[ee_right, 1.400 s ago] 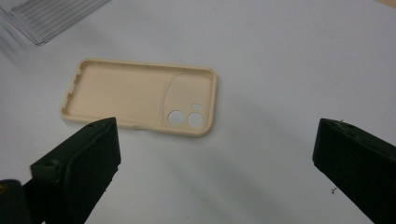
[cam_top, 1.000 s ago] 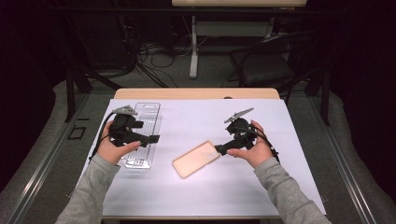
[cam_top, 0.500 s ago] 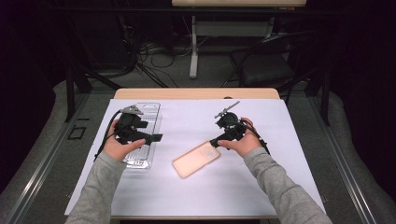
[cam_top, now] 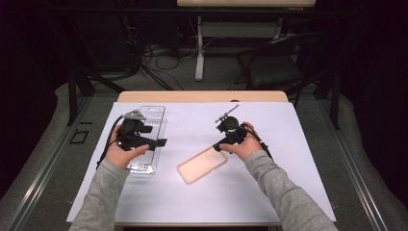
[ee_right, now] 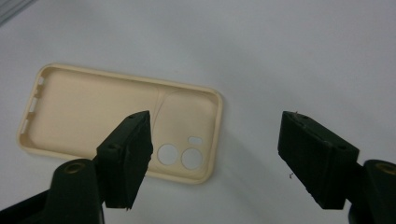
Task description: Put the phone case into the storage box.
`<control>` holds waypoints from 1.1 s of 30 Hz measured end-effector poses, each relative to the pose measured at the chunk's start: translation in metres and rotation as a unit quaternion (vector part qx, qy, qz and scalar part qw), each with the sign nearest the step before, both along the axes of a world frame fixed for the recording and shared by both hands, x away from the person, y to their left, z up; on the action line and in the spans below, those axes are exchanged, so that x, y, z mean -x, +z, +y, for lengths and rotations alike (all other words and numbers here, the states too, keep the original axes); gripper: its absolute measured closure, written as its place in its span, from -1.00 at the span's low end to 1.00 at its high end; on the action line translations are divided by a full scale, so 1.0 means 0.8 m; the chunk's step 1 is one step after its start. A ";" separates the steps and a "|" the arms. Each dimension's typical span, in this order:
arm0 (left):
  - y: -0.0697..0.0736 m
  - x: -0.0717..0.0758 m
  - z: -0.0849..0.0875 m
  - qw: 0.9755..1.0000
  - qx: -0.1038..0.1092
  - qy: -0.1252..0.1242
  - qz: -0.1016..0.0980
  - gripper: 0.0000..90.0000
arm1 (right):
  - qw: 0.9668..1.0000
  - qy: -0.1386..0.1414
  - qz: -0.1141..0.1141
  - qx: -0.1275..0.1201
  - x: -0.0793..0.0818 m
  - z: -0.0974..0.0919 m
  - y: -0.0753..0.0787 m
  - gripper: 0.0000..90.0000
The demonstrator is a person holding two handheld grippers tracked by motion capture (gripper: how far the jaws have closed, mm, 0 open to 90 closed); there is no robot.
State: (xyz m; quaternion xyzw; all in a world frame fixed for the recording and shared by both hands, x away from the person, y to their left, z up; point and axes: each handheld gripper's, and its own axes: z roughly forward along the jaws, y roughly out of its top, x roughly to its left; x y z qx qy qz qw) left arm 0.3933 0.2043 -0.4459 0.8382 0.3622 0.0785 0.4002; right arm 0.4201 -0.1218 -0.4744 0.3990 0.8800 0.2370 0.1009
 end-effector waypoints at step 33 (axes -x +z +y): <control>0.002 0.013 0.009 1.000 0.008 0.003 -0.004 -0.65 | 0.998 -0.026 0.028 0.039 -0.016 0.032 -0.023 0.15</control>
